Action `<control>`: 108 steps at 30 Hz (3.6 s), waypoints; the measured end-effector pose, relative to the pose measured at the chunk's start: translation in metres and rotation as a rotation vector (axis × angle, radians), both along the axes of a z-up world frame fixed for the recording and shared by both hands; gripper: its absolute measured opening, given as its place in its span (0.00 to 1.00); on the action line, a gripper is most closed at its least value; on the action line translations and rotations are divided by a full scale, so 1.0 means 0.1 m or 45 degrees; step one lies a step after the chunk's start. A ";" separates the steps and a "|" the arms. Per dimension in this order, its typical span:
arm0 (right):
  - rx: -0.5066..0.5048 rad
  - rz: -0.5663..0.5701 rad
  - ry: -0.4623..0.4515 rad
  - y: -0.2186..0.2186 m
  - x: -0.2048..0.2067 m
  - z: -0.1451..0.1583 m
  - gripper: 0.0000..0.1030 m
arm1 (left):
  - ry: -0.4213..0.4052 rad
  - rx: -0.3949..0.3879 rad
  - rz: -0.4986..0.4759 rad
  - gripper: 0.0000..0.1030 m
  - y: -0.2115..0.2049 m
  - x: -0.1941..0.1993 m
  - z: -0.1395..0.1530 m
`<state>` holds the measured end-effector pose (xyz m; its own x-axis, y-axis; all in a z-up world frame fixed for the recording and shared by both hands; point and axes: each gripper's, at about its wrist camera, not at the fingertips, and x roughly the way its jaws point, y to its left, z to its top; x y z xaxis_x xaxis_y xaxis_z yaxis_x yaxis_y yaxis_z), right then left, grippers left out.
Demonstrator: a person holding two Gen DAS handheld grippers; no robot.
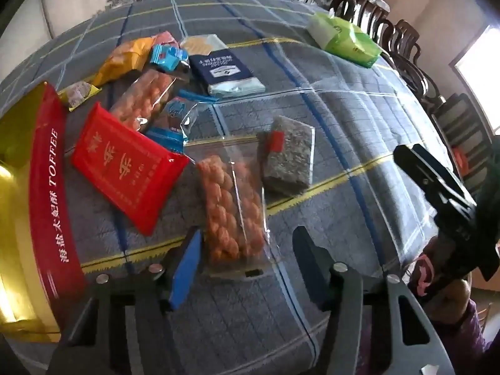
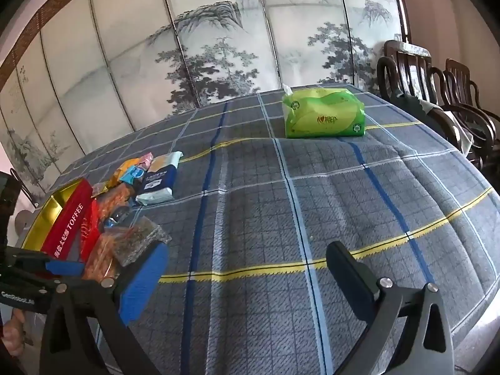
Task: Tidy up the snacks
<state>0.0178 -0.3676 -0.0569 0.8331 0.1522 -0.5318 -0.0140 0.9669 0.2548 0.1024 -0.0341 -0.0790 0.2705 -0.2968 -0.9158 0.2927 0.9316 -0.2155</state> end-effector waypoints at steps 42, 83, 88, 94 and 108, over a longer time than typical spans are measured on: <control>0.024 -0.024 0.207 -0.05 0.56 -0.18 1.00 | -0.287 0.043 0.151 0.34 0.07 -0.43 0.46; -0.207 0.199 0.295 0.99 0.69 -0.01 0.34 | -0.354 -0.003 0.424 0.34 1.29 -0.61 0.79; -0.150 0.033 0.246 0.41 0.75 0.11 0.34 | -0.376 0.055 0.455 0.34 1.48 -0.53 0.80; -0.101 -0.141 0.255 -0.19 1.01 0.07 0.34 | -0.365 0.112 0.504 0.34 1.71 -0.36 0.71; -0.123 -0.199 0.271 -0.31 1.22 -0.06 0.34 | -0.327 0.196 0.584 0.34 2.09 0.03 0.48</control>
